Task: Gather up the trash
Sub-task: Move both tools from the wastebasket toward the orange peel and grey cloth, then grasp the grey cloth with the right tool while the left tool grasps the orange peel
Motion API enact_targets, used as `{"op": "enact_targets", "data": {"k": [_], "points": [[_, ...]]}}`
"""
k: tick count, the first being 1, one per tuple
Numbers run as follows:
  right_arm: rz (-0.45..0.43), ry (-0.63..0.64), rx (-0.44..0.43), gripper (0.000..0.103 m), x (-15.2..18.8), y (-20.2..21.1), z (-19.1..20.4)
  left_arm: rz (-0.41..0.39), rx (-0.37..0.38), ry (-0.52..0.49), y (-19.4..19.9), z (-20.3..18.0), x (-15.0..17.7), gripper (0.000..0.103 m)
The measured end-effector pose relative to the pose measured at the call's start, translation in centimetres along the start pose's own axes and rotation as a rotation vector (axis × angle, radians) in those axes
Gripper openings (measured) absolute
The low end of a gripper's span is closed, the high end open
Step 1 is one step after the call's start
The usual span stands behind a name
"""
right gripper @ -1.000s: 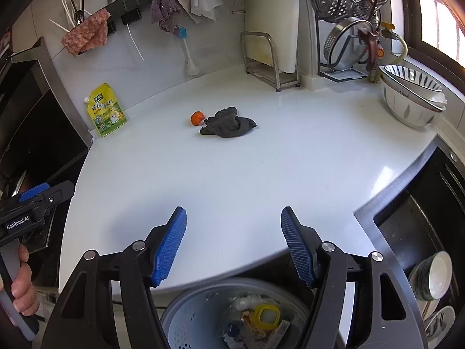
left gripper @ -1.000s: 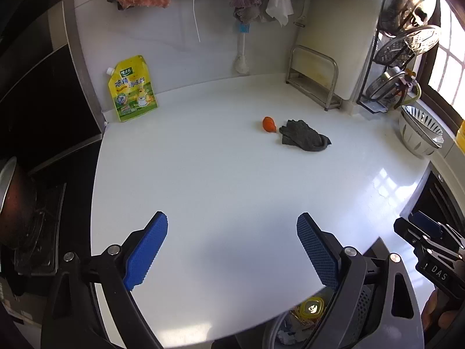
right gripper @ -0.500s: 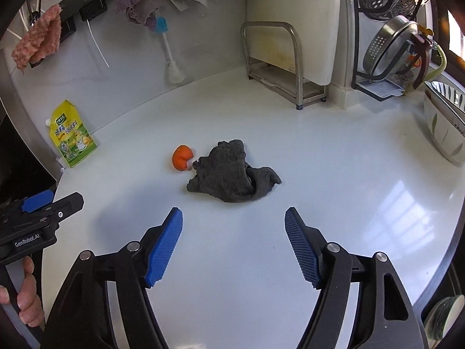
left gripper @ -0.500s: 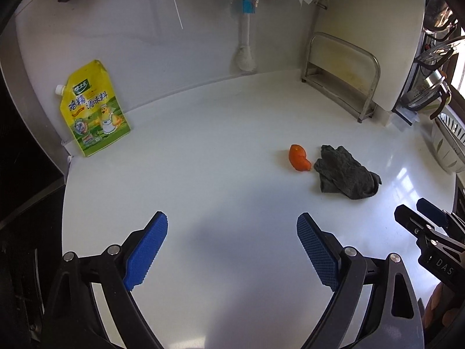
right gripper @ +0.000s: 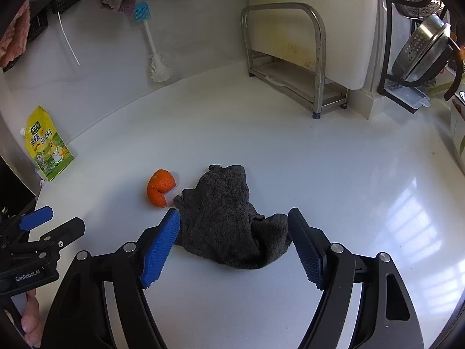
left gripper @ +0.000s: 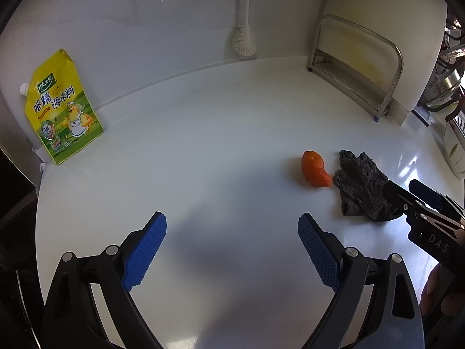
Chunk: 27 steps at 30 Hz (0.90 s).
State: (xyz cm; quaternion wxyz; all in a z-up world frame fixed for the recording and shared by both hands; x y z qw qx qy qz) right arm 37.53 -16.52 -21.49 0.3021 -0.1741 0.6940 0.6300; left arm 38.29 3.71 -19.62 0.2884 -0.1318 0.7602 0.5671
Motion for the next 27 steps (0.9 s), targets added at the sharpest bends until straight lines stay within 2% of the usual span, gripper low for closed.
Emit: {"op": "enact_targets", "data": {"k": [3,5,12,18,21,24,27], "points": [[0.025,0.022,0.001,0.074,-0.1,-1.2,0.3,0.011,0.001,-0.001,-0.5,0.1,0.1,0.09],[0.037,0.041,0.001,0.078,0.0,-1.7,0.6,0.015,0.003,-0.002,-0.8,0.2,0.1,0.09],[0.02,0.121,0.088,0.077,0.7,-2.6,1.3,0.026,0.019,-0.003,-1.4,-0.1,0.0,0.09],[0.019,0.162,0.063,0.05,0.9,-2.6,1.9,0.035,0.04,-0.005,-1.9,-0.8,-0.2,0.09],[0.039,0.132,0.008,0.034,0.8,-2.2,1.6,0.037,0.058,0.003,-2.1,-1.3,-0.3,0.09],[0.04,0.018,-0.031,0.029,0.2,-1.4,-0.2,0.04,0.075,-0.004,-2.6,-2.1,-0.4,0.09],[0.005,-0.08,-0.017,0.029,0.1,0.4,-2.5,0.049,0.101,-0.007,-3.5,-3.4,-0.6,0.09]]}}
Point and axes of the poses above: each gripper's, at about its wrist camera, not at the fingertips, and y roughly against the way its jaws point, z to its left, x to its underside, the point moved 8 cm from there along -y, roughly the way its jaws point, and after that the axes turned 14 degrees about x, right-handed, at the moved point
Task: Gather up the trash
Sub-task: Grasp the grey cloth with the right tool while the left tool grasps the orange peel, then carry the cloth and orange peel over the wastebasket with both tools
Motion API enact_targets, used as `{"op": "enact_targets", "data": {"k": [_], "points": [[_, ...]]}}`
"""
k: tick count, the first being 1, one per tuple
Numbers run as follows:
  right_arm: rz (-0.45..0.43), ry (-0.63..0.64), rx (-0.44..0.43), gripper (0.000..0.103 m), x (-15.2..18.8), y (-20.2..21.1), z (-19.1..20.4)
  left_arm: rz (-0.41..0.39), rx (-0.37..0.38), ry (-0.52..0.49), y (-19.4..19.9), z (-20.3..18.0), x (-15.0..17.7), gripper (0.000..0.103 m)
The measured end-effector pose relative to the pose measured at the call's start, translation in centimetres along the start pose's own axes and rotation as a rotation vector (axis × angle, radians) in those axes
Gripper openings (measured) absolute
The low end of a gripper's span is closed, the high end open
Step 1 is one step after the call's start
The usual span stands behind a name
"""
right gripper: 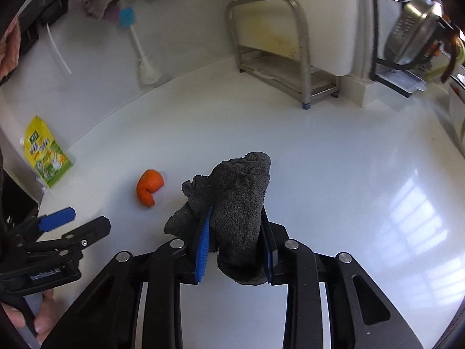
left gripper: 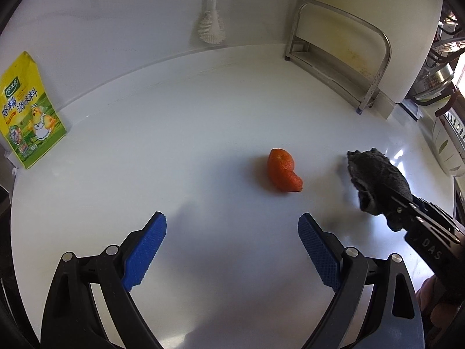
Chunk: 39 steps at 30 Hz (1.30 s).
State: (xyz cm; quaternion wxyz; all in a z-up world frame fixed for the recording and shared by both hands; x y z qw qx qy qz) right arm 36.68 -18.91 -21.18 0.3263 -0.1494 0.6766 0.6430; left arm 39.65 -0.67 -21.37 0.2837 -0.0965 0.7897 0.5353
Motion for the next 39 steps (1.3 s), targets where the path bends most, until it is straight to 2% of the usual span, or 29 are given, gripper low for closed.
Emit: {"op": "enact_targets", "data": {"k": [6,11,15,17,20,21,23,26,30,35,39], "points": [[-0.032,-0.115,0.038,0.029,1.7,3.9,-4.2,0.016,-0.01,0.012,-2.8,-1.7,-1.0,0.09],[-0.015,-0.137,0.073,0.029,4.7,6.5,-5.9,0.001,-0.023,0.016,-4.4,-2.4,-2.1,0.089],[0.005,-0.177,0.093,0.029,6.9,7.9,-7.1,0.031,-0.035,-0.007,-5.5,-2.9,-1.9,0.07],[0.01,-0.193,0.099,0.029,7.7,8.4,-7.5,0.027,-0.046,-0.021,-5.6,-3.2,-1.9,0.066],[0.013,-0.205,0.108,0.029,8.3,9.2,-8.1,0.02,-0.039,-0.046,-5.9,-3.6,-2.4,0.044],[0.011,-0.209,0.11,0.029,8.4,9.4,-8.2,0.023,-0.03,-0.052,-5.9,-3.9,-2.6,0.027],[0.006,-0.219,0.111,0.029,8.6,10.0,-8.5,0.035,-0.007,-0.046,-5.8,-4.1,-2.6,0.02],[0.003,-0.229,0.11,0.029,8.9,10.8,-8.8,0.022,0.01,-0.046,-4.6,-4.1,-2.3,0.018],[-0.003,-0.227,0.099,0.029,9.4,12.7,-8.9,-0.001,0.045,-0.068,-0.7,-4.7,-0.9,0.018],[0.0,-0.197,0.078,0.029,10.9,15.6,-8.9,-0.032,0.033,-0.112,5.5,-5.5,2.0,0.018],[-0.005,-0.153,0.058,0.029,12.8,18.0,-9.3,-0.043,-0.006,-0.114,9.8,-6.6,5.3,0.018]]}}
Point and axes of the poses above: each gripper's, at about its wrist camera, not at the fingertips, and y roughly against the way its jaws point, z to its left, x to its underside, the point moved 8 cm from there along -y, roughly the way its jaws point, and after that the axes turned 14 degrees about x, right-handed, at the moved point
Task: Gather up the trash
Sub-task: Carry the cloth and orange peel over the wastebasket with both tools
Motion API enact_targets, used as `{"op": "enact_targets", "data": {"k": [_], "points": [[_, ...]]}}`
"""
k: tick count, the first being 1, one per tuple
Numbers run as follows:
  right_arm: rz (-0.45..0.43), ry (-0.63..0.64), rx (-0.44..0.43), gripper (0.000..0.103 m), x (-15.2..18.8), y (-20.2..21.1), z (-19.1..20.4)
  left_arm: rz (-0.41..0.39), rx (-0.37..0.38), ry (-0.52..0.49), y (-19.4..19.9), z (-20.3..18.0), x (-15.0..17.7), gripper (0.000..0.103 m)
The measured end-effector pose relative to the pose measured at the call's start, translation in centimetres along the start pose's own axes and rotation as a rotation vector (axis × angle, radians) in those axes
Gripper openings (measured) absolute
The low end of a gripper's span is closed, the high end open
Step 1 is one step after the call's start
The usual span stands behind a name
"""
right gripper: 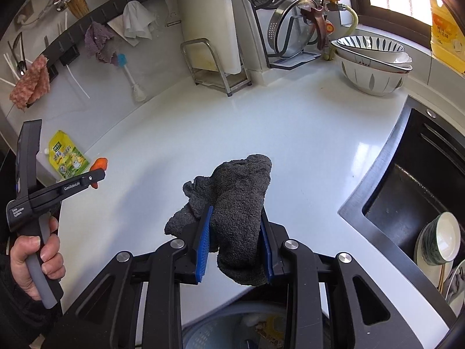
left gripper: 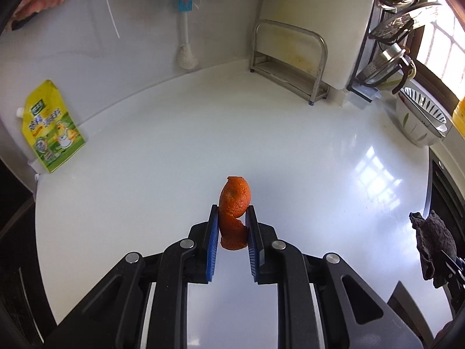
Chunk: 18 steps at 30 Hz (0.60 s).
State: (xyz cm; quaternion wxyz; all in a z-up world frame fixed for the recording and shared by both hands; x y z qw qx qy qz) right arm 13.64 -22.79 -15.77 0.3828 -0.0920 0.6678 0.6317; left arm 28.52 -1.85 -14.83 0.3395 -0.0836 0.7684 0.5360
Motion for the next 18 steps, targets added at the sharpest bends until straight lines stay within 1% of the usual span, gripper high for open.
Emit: {"op": "enact_targets", "data": {"k": [5,9,13,18], "points": [[0.001,0.06,-0.039,0.029,2.8,3.6,-2.0,-0.023,-0.042,0.01,4.8,-3.2,4.2,0.018],[0.0,0.092,-0.068,0.029,5.3,6.7,-4.4,-0.023,-0.069,0.029,7.6,-6.1,7.9,0.018],[0.01,0.139,-0.086,0.029,8.2,9.0,-6.9,-0.012,-0.061,0.061,9.8,-9.4,12.2,0.018],[0.061,0.191,-0.11,0.029,12.3,10.3,-9.2,0.023,-0.031,0.086,11.2,-13.9,17.9,0.018]]}}
Point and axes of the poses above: each gripper's, at about its wrist camera, not at the fingertips, and y roughly against the way its jaws point, z to its left, x to its underside, the point moved 8 cm from there along -y, roughly the way its jaws point, and after that the axes turned 14 degrees about x, right-handed, at the moved point
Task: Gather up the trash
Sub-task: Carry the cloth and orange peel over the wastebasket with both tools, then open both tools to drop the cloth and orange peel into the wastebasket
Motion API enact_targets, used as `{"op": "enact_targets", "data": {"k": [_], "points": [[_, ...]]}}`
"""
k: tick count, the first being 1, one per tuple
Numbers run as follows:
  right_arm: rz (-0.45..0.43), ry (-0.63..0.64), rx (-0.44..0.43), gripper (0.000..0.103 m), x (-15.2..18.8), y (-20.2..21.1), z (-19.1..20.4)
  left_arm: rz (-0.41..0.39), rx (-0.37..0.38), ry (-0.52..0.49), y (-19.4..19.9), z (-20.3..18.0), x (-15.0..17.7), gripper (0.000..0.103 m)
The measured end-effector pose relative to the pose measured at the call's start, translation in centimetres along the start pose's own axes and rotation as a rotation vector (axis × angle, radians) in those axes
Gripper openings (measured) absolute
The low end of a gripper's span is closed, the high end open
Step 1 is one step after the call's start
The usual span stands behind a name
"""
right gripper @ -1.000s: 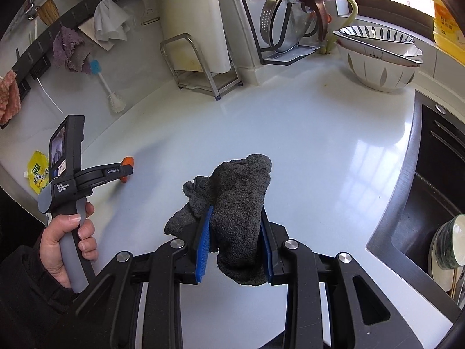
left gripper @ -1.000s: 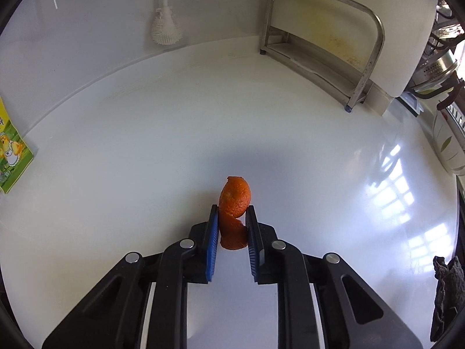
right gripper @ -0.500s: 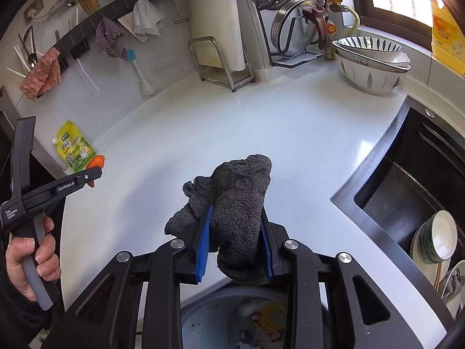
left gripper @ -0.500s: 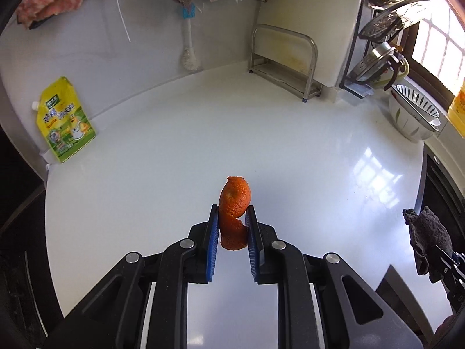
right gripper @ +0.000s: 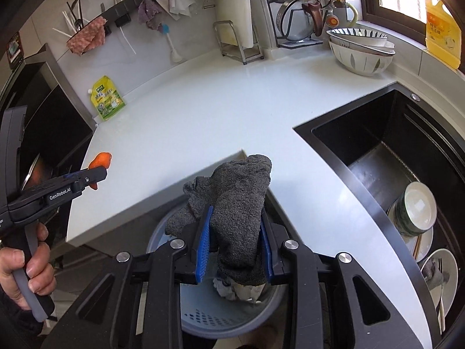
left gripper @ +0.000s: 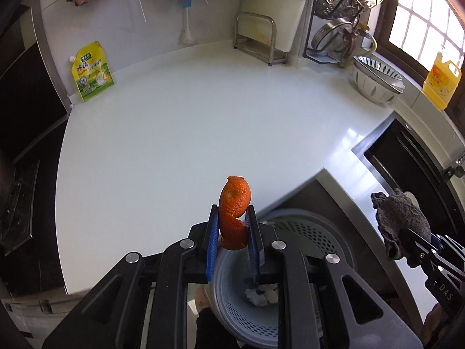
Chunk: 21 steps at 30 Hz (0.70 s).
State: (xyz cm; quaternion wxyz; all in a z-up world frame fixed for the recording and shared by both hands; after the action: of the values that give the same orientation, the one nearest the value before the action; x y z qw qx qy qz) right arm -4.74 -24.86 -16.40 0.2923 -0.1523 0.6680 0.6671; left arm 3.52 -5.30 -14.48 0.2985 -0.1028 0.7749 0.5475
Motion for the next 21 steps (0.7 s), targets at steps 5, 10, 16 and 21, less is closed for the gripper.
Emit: {"op": "enact_targets", "data": {"k": [5,10,16,21], "points": [[0.054,0.042,-0.038,0.029,3.0,0.2,0.4,0.068,-0.001,-0.023,-0.5,-2.2,4.1,0.018],[0.093,0.073,-0.067,0.029,4.3,-0.5,2.1,0.114,-0.016,-0.016,-1.1,-2.1,6.0,0.019],[0.132,0.096,-0.076,0.03,5.0,-2.0,3.5,0.119,-0.024,0.0,-1.5,-1.3,6.7,0.021],[0.114,0.088,-0.066,0.045,4.2,-2.0,3.6,0.107,-0.019,0.015,-1.3,-1.3,6.6,0.029]]}}
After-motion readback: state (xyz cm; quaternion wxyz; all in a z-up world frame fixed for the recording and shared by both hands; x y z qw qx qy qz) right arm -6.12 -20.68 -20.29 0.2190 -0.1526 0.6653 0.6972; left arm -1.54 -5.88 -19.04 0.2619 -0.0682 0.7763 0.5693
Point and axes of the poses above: each gripper's, at about its wrist camera, not at the fingertips, and y roughly against the way its jaws point, z to its left, x to its underside, the point moved 8 cm from there along -y, roughly the way its jaws point, and after that the axes turned 14 degrees about x, right-handed, at the moved point
